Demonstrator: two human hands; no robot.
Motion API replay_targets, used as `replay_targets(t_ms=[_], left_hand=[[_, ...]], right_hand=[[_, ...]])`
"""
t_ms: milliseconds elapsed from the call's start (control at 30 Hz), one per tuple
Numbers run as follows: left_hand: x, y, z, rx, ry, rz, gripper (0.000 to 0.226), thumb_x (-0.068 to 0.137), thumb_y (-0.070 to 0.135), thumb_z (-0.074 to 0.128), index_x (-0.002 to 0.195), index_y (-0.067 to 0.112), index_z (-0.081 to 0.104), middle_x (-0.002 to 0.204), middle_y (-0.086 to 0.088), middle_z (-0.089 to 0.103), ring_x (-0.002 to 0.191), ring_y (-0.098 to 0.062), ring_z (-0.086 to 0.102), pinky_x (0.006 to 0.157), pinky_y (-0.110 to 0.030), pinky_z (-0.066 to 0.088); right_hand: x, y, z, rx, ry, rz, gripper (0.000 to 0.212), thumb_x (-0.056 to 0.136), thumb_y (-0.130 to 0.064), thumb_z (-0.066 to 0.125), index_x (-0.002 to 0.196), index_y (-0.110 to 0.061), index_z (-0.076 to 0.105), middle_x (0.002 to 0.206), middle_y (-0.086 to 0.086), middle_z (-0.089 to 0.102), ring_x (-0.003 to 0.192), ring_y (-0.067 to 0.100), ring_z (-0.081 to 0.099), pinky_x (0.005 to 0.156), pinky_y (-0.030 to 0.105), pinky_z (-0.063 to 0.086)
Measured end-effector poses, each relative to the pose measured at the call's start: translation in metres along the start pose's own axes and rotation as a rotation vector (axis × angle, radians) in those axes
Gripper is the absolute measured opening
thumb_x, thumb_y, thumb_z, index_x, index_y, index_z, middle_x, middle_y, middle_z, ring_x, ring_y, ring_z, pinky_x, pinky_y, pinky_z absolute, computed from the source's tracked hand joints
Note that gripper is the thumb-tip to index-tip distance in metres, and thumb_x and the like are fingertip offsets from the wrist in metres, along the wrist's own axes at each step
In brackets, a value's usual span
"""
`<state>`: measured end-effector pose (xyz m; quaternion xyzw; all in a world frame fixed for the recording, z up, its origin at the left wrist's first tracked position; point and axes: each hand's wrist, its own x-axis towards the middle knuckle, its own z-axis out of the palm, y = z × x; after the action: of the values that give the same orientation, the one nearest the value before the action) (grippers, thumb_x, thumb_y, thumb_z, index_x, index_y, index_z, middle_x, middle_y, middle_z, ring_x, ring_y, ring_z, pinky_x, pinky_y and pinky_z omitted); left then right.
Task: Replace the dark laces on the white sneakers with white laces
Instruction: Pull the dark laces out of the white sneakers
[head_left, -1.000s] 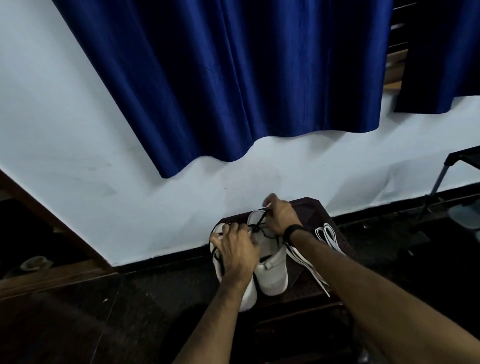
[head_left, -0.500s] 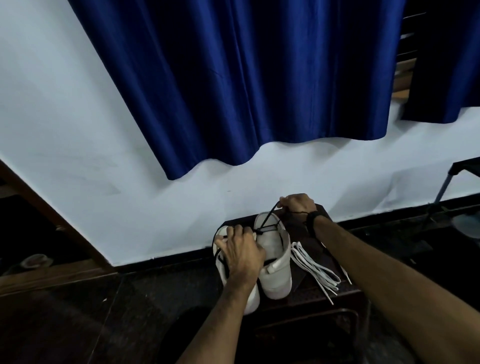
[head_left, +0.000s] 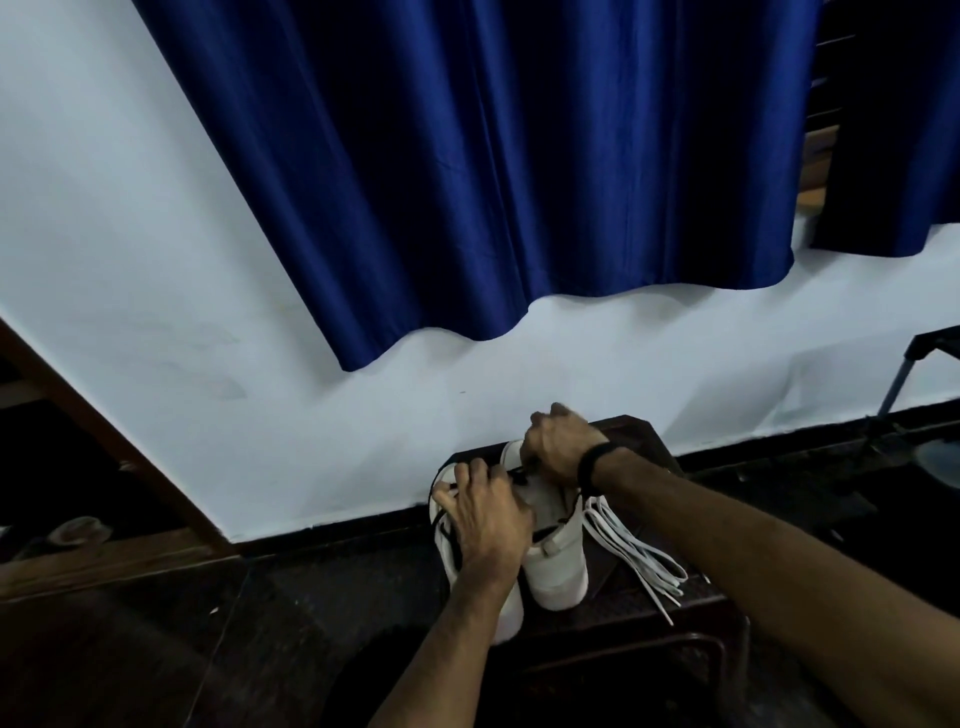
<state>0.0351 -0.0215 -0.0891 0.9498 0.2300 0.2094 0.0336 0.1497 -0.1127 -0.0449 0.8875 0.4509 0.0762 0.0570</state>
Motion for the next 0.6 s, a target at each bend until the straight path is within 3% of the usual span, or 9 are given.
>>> replay_targets(t_ms=[67,167,233,300,433,500,600], left_hand=[[0.0,0.002,-0.001,0.006,0.007,0.01,0.021,0.057,0.019,0.064,0.077,0.021,0.07,0.087,0.0,0.06,0.097,-0.026,0.055,0.083,-0.045,0.031],[-0.001,0.003,-0.002,0.01,0.018,0.026,0.021,0.059,0.019,0.065,0.079,0.021,0.071,0.09,0.001,0.061,0.099,-0.024,0.054,0.083,-0.045,0.029],[-0.001,0.004,-0.001,0.011,0.01,0.03,0.021,0.06,0.017,0.064,0.08,0.02,0.071,0.091,0.0,0.061,0.1,-0.024,0.053,0.083,-0.046,0.03],[0.0,0.004,0.001,0.009,0.004,0.029,0.023,0.059,0.016,0.061,0.08,0.019,0.071,0.091,0.0,0.06,0.101,-0.025,0.053,0.084,-0.046,0.031],[0.0,0.005,0.001,0.008,0.003,0.025,0.022,0.057,0.018,0.063,0.078,0.019,0.07,0.091,-0.001,0.06,0.101,-0.026,0.053,0.084,-0.046,0.03],[-0.001,0.004,0.001,0.01,0.004,0.027,0.021,0.057,0.018,0.063,0.077,0.019,0.07,0.09,-0.001,0.06,0.1,-0.026,0.054,0.083,-0.046,0.03],[-0.001,0.003,0.001,0.0,0.01,0.021,0.017,0.058,0.017,0.064,0.074,0.018,0.069,0.087,-0.002,0.059,0.098,-0.027,0.055,0.081,-0.044,0.029]], right_hand=[[0.001,0.011,-0.002,0.155,0.131,0.245,0.023,0.084,-0.024,0.056,0.101,-0.027,0.07,0.105,0.0,0.069,0.106,0.021,0.055,0.091,0.035,0.033],[-0.013,0.039,-0.004,0.604,0.322,0.722,0.022,0.078,-0.016,0.06,0.095,-0.025,0.071,0.101,0.002,0.071,0.104,0.026,0.06,0.091,0.036,0.042],[-0.02,0.052,0.002,0.719,0.327,0.846,0.022,0.08,-0.014,0.058,0.095,-0.024,0.071,0.102,0.005,0.07,0.105,0.029,0.06,0.092,0.037,0.045],[-0.02,0.053,0.008,0.625,0.224,0.732,0.023,0.081,-0.02,0.061,0.102,-0.023,0.069,0.112,0.006,0.066,0.114,0.029,0.053,0.095,0.037,0.045],[-0.012,0.03,0.003,0.549,0.042,0.182,0.051,0.079,-0.027,0.069,0.129,-0.021,0.057,0.131,0.003,0.056,0.124,0.023,0.045,0.1,0.031,0.04],[-0.006,0.014,-0.002,0.265,-0.111,-0.057,0.034,0.086,-0.031,0.062,0.118,-0.023,0.064,0.121,0.002,0.063,0.118,0.022,0.05,0.096,0.033,0.038],[-0.003,-0.002,-0.004,-0.091,-0.122,-0.109,0.024,0.094,-0.027,0.047,0.107,-0.019,0.066,0.112,0.004,0.067,0.112,0.025,0.054,0.096,0.036,0.034]])
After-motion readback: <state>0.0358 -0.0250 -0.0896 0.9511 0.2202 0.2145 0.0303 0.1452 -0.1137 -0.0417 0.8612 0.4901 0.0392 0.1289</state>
